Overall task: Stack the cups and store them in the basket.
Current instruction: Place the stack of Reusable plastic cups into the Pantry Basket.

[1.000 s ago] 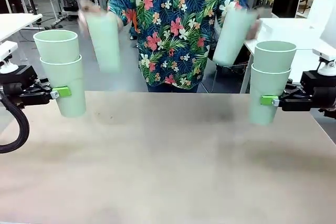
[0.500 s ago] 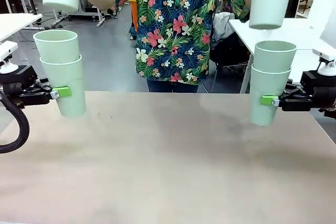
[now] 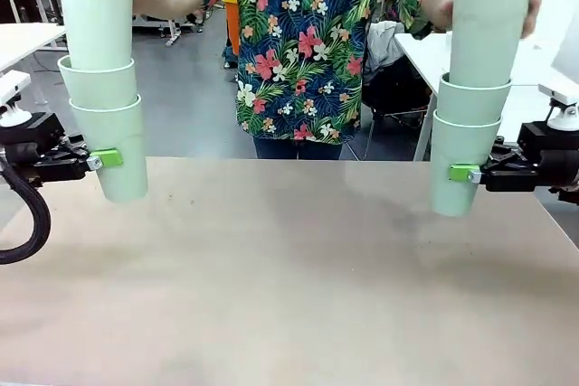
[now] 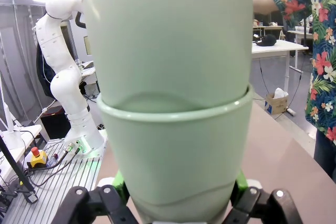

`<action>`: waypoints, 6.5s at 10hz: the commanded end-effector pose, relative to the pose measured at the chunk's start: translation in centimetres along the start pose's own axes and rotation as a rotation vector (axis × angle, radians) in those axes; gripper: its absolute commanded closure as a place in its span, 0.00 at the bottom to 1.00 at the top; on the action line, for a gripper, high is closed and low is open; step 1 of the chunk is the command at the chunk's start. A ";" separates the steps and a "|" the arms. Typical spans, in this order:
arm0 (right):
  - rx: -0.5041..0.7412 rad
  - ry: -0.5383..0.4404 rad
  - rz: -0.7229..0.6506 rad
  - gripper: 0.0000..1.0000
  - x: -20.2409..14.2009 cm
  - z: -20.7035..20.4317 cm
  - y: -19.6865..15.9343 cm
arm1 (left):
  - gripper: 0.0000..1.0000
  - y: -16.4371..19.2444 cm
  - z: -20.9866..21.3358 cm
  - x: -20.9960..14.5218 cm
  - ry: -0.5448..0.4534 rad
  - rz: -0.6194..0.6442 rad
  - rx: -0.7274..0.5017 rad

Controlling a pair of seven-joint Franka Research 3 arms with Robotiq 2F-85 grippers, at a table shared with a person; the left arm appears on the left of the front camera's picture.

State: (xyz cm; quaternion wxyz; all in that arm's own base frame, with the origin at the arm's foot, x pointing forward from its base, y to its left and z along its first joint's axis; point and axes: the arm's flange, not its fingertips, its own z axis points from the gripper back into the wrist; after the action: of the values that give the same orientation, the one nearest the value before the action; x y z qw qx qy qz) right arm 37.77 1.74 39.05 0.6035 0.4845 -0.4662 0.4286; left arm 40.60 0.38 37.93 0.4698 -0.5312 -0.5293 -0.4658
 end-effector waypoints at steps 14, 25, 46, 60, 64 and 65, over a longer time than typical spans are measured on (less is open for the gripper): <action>-0.002 0.002 0.004 0.13 0.1 0.0 0.0 | 0.14 0.0 -0.1 0.2 -0.003 -0.004 -0.002; -0.002 0.002 0.004 0.13 0.1 0.0 0.0 | 0.14 0.0 -0.1 0.2 -0.003 -0.004 -0.002; -0.002 0.002 0.004 0.13 0.1 0.0 0.0 | 0.14 0.0 -0.1 0.2 -0.003 -0.004 -0.002; -0.002 0.002 0.004 0.13 0.1 0.0 0.0 | 0.14 0.0 -0.1 0.2 -0.003 -0.004 -0.002; -0.002 0.002 0.004 0.13 0.1 0.0 0.0 | 0.14 0.0 -0.1 0.2 -0.003 -0.004 -0.002; -0.002 0.002 0.004 0.13 0.1 0.0 0.0 | 0.14 0.0 -0.1 0.2 -0.003 -0.004 -0.002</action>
State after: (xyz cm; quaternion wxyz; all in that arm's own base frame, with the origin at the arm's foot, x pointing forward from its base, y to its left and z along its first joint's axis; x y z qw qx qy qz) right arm 37.79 1.72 38.88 0.6048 0.4848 -0.4652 0.4274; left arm 40.62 0.38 37.65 0.4718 -0.5323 -0.5277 -0.4643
